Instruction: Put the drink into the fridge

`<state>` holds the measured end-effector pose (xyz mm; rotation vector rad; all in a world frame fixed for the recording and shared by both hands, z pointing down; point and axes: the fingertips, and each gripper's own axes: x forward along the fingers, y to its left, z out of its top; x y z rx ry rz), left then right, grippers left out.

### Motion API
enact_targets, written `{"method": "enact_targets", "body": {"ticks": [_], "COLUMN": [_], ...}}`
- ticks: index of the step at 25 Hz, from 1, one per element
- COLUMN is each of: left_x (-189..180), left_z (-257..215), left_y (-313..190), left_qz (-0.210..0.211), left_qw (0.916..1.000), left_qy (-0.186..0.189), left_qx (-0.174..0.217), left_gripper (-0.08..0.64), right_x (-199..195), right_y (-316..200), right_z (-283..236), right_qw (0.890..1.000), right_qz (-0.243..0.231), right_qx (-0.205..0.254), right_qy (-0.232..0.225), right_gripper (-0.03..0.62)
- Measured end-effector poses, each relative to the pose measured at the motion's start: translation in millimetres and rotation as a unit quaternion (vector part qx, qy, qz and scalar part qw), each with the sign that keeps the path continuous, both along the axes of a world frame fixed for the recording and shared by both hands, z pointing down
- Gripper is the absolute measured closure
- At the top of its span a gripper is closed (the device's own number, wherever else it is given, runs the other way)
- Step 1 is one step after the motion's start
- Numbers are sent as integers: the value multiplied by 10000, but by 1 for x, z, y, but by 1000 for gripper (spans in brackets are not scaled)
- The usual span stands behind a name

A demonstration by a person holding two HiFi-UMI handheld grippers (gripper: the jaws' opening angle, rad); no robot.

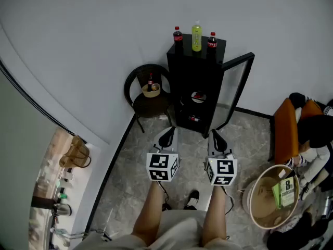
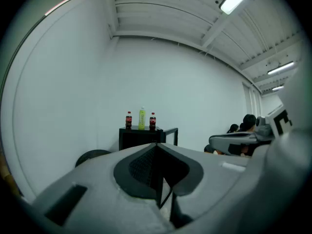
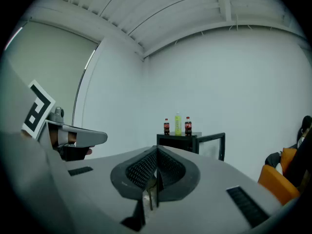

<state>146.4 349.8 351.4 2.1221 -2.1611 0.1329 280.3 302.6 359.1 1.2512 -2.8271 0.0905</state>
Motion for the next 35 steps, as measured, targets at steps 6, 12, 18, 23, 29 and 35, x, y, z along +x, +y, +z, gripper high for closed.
{"method": "enact_targets", "body": {"ticks": [6, 12, 18, 23, 29, 35], "left_x": [26, 40, 33, 24, -1, -6], "left_z": [6, 13, 13, 10, 29, 68], "left_y": [-47, -68, -77, -77, -107, -165], "left_qz": [-176, -189, -324, -349, -731, -1173], "left_qw": [9997, 9998, 9995, 9990, 9970, 9893], "left_qy": [141, 94, 2, -267, 250, 872], "left_qx": [120, -15, 10, 48, 38, 20], "left_gripper": [551, 551, 551, 551, 551, 551], "right_x": [41, 66, 59, 53, 51, 71], "right_y": [-49, -76, -92, -111, -131, -186], "right_z": [6, 21, 20, 28, 68, 73], "right_qw": [9999, 9994, 9989, 9972, 9971, 9946], "right_qz": [125, 159, -132, -156, -449, -816], "right_qx": [45, -272, -220, -321, -602, -320], "right_qy": [-27, -171, -398, -659, -128, 555], "right_gripper": [586, 586, 586, 586, 586, 586]}}
